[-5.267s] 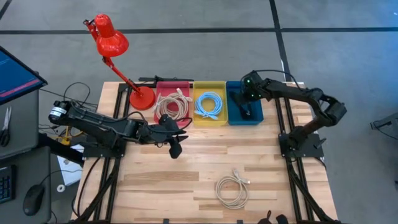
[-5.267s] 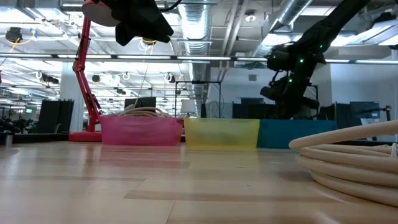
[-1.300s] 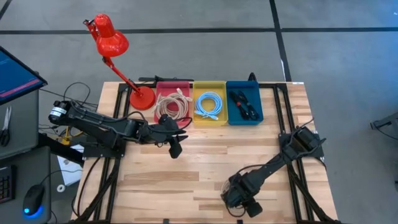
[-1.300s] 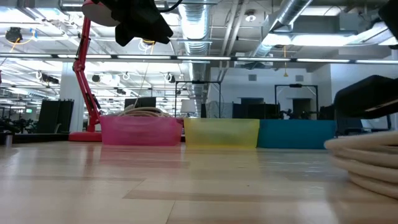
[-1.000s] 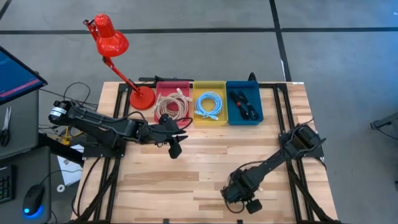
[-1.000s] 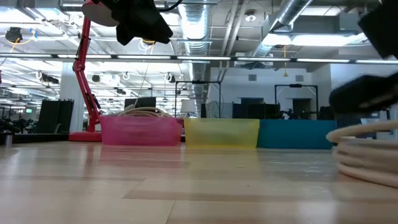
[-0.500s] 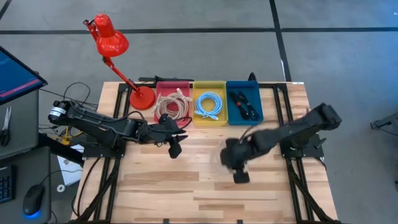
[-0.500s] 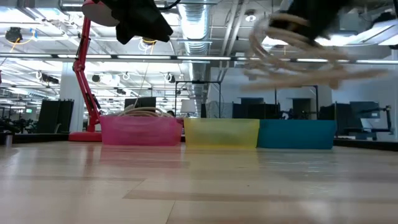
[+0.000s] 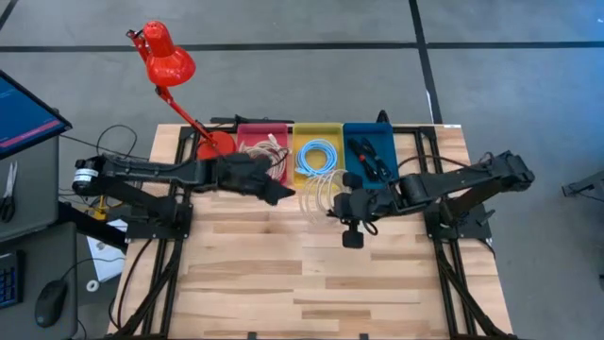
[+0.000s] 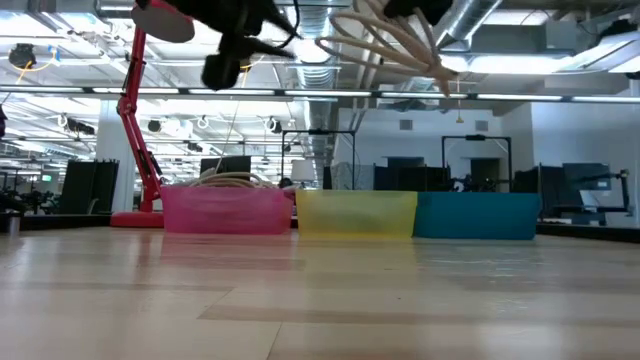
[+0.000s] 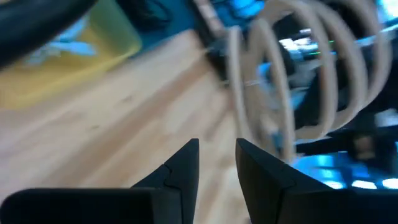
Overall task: Pick & Place USB Port
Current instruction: Put the bottom brown charger cable into the red bin
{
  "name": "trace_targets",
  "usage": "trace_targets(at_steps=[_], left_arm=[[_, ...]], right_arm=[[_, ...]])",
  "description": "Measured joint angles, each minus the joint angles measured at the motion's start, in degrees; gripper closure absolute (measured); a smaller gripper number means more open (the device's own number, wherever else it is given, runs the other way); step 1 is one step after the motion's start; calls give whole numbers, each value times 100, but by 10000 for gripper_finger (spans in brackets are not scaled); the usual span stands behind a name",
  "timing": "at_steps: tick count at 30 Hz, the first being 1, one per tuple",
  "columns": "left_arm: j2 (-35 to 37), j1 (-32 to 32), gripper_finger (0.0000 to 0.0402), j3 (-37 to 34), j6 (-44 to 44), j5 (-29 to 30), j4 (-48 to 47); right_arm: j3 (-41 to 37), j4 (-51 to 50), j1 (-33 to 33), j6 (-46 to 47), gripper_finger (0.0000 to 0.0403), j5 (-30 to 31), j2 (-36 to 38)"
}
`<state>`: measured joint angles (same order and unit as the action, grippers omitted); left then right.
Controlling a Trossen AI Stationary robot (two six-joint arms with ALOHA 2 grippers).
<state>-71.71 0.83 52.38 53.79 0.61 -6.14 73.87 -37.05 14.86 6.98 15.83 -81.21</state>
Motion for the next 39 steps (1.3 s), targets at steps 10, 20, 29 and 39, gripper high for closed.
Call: trace_targets(at_steps=[10, 20, 29, 39], left_arm=[[-1, 788, 298, 0, 524, -1766, 1210], [-45, 966, 298, 0, 512, -1809, 1124], [-45, 1079, 298, 0, 501, -1802, 1129], [-45, 1084, 298, 0, 497, -1802, 1118]], right_arm=[[0, 503, -1, -363, 403, 408, -311], [0, 764, 1, -461, 403, 523, -267], [0, 753, 10, -598, 403, 545, -229], [3, 839, 89, -746, 403, 814, -97]])
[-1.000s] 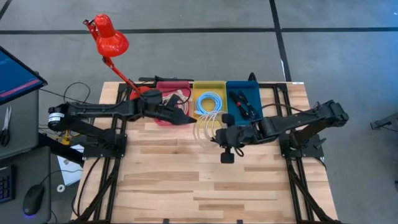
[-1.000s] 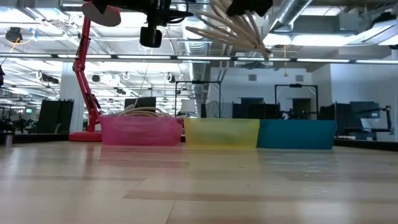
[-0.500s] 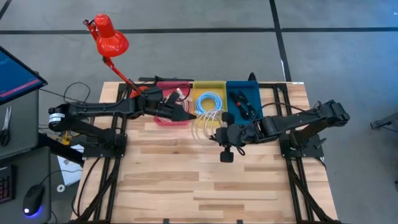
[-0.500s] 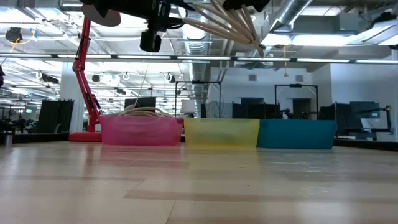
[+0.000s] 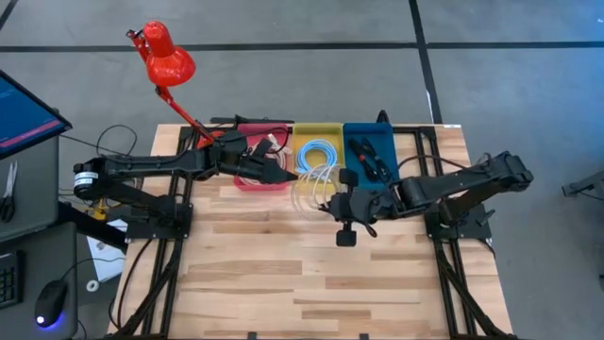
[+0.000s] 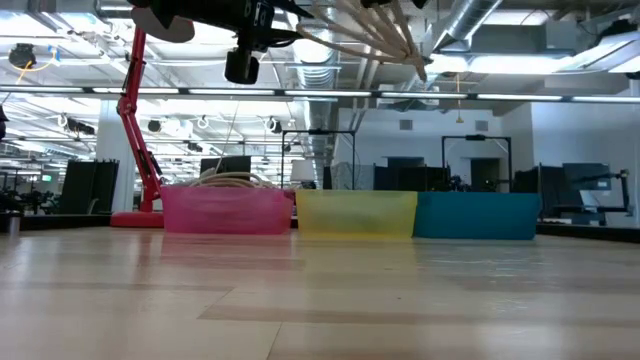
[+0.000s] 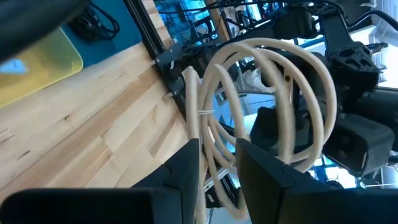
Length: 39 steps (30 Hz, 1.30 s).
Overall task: Pick & Place USB Port
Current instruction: Put the bottom brown charger cable into the red bin
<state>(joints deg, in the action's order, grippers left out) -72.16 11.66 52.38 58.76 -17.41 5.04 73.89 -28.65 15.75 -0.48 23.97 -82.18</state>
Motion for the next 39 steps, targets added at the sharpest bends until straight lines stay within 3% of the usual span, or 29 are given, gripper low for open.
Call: trace_targets(at_steps=[15, 34, 39], left_arm=[[2, -13, 298, 0, 20, -66, 39], [2, -4, 298, -4, 20, -90, 37], [2, -4, 298, -7, 161, -84, 307]], right_arm=[[-3, 709, -142, -386, 403, 197, 54], [-3, 546, 155, -561, 403, 1037, 488], [-1, 576, 131, -572, 403, 1004, 559]])
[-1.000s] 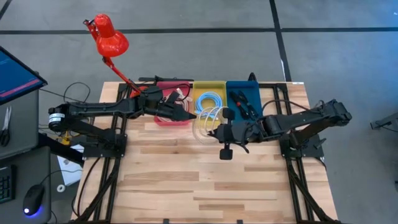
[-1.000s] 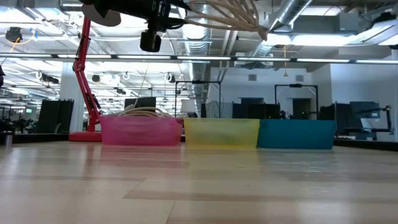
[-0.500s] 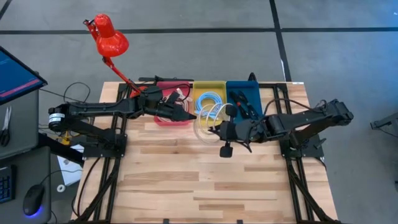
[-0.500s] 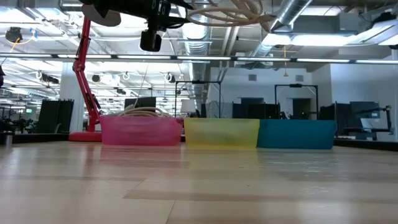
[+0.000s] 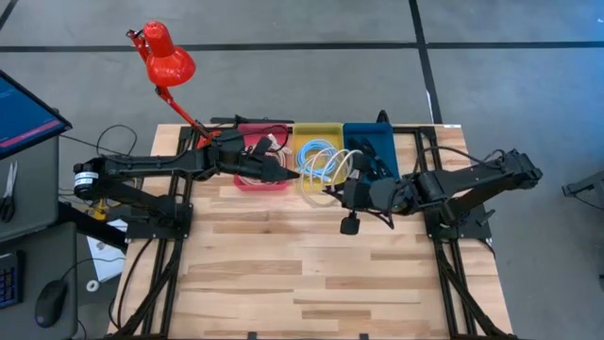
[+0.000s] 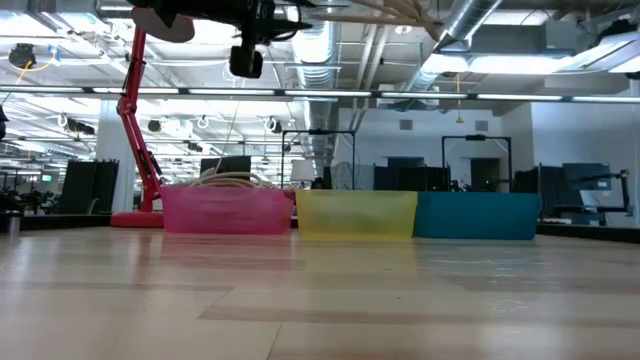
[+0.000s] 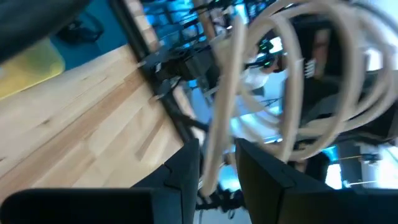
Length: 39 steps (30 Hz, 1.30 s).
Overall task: Pick & Place USB Port
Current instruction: Put the bottom brown charger cable into the red bin
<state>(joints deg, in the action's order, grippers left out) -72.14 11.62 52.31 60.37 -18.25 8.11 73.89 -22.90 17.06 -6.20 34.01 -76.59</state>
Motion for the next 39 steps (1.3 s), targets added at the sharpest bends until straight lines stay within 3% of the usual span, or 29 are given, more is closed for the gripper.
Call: trace_targets(at_steps=[7, 27, 39], left_arm=[[0, 2, 298, 1, 163, 46, 986], [-1, -162, 294, 1, -53, 68, 1135], [-2, -113, 193, 2, -155, 242, 1127]], right_arm=[[-1, 112, -137, -69, 403, -241, -189], [0, 400, -710, -143, 403, -1062, -246], [0, -35, -708, -129, 403, -1062, -248]])
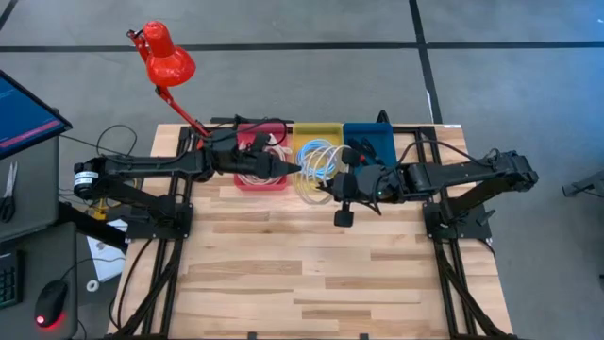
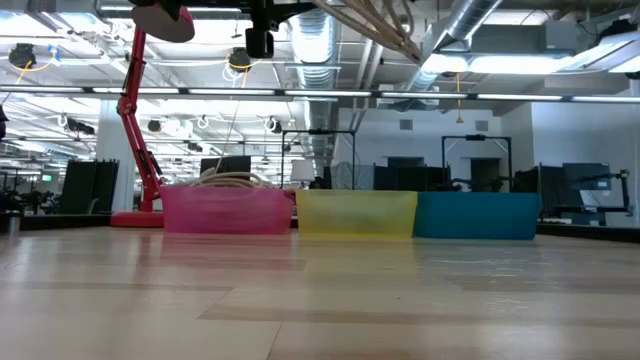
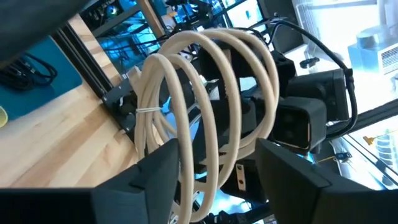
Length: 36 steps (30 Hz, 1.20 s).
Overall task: Pick & Place USB Port
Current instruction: Put the bottom brown charger cable into the red bin
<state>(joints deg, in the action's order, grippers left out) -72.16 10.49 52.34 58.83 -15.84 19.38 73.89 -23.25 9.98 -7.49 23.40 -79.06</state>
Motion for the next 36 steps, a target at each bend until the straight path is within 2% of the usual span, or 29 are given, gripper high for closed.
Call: trace_targets(at_steps=[5, 16, 26, 31, 36], left_arm=[[0, -16, 175, 0, 13, -4, 0], [0, -12, 188, 0, 13, 256, 2], [-2, -14, 191, 0, -4, 422, -15], [-2, -14, 227, 0, -5, 424, 1], [-2, -12, 303, 0, -231, 404, -2]], right_arm=[[0, 236, -67, -52, 403, -2, 0], [0, 439, -298, -149, 403, -366, -2], [-1, 714, -341, -151, 403, -542, -586], [-2, 860, -341, -150, 403, -540, -614], [0, 936, -340, -151, 403, -540, -541]])
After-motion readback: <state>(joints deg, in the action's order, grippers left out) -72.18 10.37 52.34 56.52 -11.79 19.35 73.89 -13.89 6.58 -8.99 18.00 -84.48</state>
